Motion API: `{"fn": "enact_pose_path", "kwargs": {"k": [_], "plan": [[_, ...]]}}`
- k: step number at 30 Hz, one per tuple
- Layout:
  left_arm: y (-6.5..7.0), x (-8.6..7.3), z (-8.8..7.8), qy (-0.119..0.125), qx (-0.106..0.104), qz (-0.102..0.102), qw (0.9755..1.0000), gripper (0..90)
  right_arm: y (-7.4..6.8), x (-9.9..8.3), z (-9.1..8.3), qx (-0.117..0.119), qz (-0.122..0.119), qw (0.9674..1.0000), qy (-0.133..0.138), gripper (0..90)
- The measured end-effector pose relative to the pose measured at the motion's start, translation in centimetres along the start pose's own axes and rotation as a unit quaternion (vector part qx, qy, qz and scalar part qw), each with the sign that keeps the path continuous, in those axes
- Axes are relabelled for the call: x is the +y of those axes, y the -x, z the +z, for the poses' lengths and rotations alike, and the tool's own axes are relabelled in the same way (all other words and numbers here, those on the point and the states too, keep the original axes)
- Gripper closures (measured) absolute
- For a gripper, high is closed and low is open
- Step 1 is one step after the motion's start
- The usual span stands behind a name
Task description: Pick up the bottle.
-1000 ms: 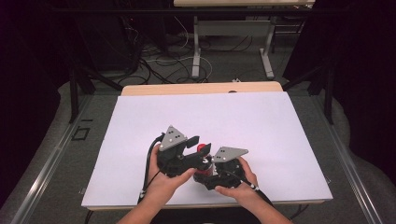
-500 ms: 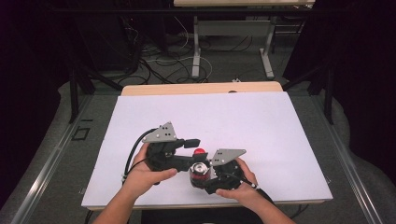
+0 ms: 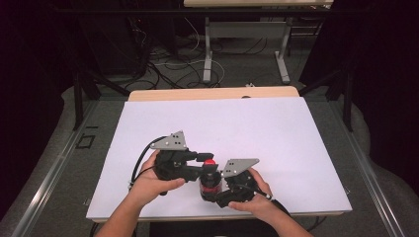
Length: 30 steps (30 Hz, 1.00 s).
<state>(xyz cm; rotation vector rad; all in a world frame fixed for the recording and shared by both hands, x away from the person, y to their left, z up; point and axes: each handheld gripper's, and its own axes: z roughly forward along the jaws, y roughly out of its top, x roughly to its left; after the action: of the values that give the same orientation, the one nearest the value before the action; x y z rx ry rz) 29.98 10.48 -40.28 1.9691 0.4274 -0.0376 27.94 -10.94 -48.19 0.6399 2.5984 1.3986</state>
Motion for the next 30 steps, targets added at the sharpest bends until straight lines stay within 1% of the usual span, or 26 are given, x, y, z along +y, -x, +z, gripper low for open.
{"fn": "enact_pose_path", "kwargs": {"k": [3,5,7,8,9,10,11,12,13,15,16,17,18,19,20,21,22,23,24,25,26,27,29,30], "plan": [[0.1,0.0,-0.1,-0.005,0.006,0.004,1.0,60.7,-0.1,0.0,0.2,-0.002,0.001,1.0,0.004,28.7],[0.4,0.0,0.0,-0.002,0.018,-0.001,0.9998,60.9,-0.1,0.0,0.2,-0.003,0.004,1.0,0.004,28.7],[0.7,0.0,0.0,0.004,0.038,-0.003,0.9993,61.0,-0.2,0.0,0.2,-0.006,0.007,0.9999,0.006,28.7],[0.9,0.1,0.0,0.006,0.05,-0.005,0.9987,61.0,-0.1,0.0,0.1,-0.005,0.006,1.0,0.003,28.7],[1.0,0.1,0.0,0.006,0.059,-0.005,0.9983,61.1,-0.1,0.0,0.1,-0.008,0.007,0.9999,0.004,28.7],[1.4,0.2,0.2,0.01,0.072,-0.017,0.9972,61.1,-0.1,0.0,0.0,-0.015,0.009,0.9998,0.005,28.7],[1.6,0.2,0.3,0.01,0.085,-0.013,0.9963,61.2,-0.1,0.0,0.0,-0.02,0.011,0.9997,0.006,28.7],[1.8,0.3,0.6,0.011,0.098,-0.013,0.995,61.2,-0.1,0.0,0.1,-0.028,0.011,0.9995,0.012,28.7],[2.1,0.4,0.8,0.011,0.111,-0.022,0.9935,61.1,-0.1,0.0,0.0,-0.033,0.014,0.9993,0.01,28.7],[2.8,0.5,1.3,0.012,0.151,-0.035,0.9879,61.2,0.0,0.0,0.0,-0.046,0.022,0.9986,0.01,28.7],[3.2,0.6,1.6,0.013,0.171,-0.048,0.984,61.2,0.1,-0.1,0.0,-0.047,0.021,0.9987,0.004,28.7],[3.4,0.8,1.8,0.01,0.183,-0.061,0.9811,61.1,0.1,-0.1,0.1,-0.057,0.021,0.9981,0.01,28.7],[3.7,0.9,2.0,0.012,0.197,-0.074,0.9776,61.2,0.1,-0.1,0.1,-0.061,0.026,0.9977,0.012,28.7],[3.9,1.0,2.2,0.013,0.211,-0.078,0.9743,61.2,0.1,-0.1,0.1,-0.063,0.031,0.9975,0.01,28.7],[4.1,1.0,2.4,0.015,0.224,-0.088,0.9706,61.2,0.2,-0.1,0.0,-0.063,0.034,0.9974,0.009,28.7],[4.3,1.1,2.6,0.019,0.239,-0.104,0.9653,61.2,0.2,-0.2,0.1,-0.066,0.034,0.9972,0.013,28.7],[4.5,1.2,2.8,0.022,0.249,-0.114,0.9616,61.2,0.2,-0.2,0.1,-0.071,0.041,0.9965,0.015,28.7],[4.6,1.2,3.0,0.023,0.261,-0.119,0.9578,61.2,0.2,-0.2,0.1,-0.072,0.039,0.9965,0.014,28.7],[4.6,1.2,3.2,0.026,0.265,-0.123,0.9559,61.3,0.2,-0.2,0.1,-0.078,0.044,0.9959,0.015,28.7],[4.7,1.2,3.3,0.03,0.27,-0.129,0.9537,61.3,0.2,-0.2,0.0,-0.076,0.048,0.9959,0.01,28.7],[4.8,1.2,3.4,0.028,0.271,-0.128,0.9535,61.3,0.2,-0.3,0.1,-0.08,0.053,0.9952,0.015,28.7],[4.8,1.2,3.5,0.029,0.272,-0.128,0.9533,61.3,0.3,-0.3,0.2,-0.083,0.046,0.9954,0.016,28.7],[4.9,1.2,3.5,0.027,0.275,-0.126,0.9528,61.3,0.3,-0.3,0.1,-0.083,0.044,0.9955,0.007,28.7],[4.9,1.2,3.5,0.026,0.276,-0.127,0.9523,61.3,0.3,-0.3,0.1,-0.086,0.042,0.9954,0.007,28.7]]}}
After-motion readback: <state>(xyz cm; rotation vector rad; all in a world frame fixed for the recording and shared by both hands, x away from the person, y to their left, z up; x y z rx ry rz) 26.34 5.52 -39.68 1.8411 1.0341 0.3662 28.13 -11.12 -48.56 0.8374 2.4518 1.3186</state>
